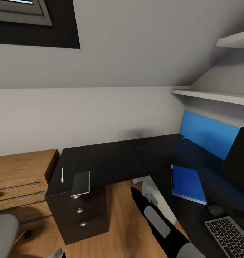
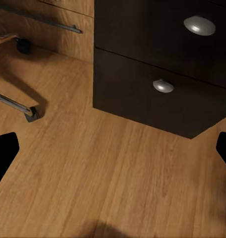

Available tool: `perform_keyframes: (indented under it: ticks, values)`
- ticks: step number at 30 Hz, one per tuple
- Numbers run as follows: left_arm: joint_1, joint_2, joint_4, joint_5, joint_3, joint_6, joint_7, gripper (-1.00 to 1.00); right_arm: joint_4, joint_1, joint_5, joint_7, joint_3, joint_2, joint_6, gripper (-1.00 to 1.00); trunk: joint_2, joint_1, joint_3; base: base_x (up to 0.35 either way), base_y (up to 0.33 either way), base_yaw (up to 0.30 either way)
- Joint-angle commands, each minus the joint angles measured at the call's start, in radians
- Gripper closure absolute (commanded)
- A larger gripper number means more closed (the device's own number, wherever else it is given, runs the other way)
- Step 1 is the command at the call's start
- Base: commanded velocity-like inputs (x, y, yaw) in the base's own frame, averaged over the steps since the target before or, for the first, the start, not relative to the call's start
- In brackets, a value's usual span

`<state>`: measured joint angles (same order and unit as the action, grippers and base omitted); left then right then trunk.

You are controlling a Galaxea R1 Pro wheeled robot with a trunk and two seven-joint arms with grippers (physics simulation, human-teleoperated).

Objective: In the bedroom, organize the workspace by keeping the computer under the desk, ensuring the monitor is on the desk, placing the keyboard on the desk next to the monitor, placing the mouse on the desk next to the keyboard, moving the folder from the swivel chair onto the desk next to the mouse, stacking the notebook on top of the folder with the pen on top of the notebook, and positioning the swivel chair next to the desk.

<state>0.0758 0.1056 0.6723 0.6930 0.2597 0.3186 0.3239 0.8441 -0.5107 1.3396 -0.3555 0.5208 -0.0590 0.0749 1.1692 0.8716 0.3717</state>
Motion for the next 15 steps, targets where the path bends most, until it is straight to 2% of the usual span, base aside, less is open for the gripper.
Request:
perform_keyframes:
  ticks: [1, 5, 9, 15]
  values:
    - [0.001, 0.003, 0.000, 0.011, 0.005, 0.005, 0.008, -1.00, -0.019, -0.001, 0.010, -0.017, 0.006, 0.005, -0.010, -1.00, 0.001, 0.000, 0.001, 0.000, 0.000, 0.000]
    - [0.001, 0.009, 0.001, 0.013, -0.010, 0.004, 0.008, -1.00, -0.029, 0.001, 0.009, -0.019, 0.013, 0.005, -0.018, -1.00, 0.001, 0.000, 0.001, 0.000, 0.000, 0.000]
    - [0.001, 0.017, 0.001, 0.014, -0.047, 0.004, 0.008, -1.00, -0.034, 0.001, 0.008, -0.018, 0.041, 0.002, -0.022, -1.00, 0.001, 0.000, 0.001, 0.000, 0.000, 0.000]
    - [0.001, 0.017, 0.001, 0.012, -0.051, 0.004, 0.006, -1.00, -0.036, 0.001, 0.006, -0.017, 0.062, 0.005, -0.023, -1.00, 0.001, 0.000, 0.001, 0.000, 0.000, 0.060]
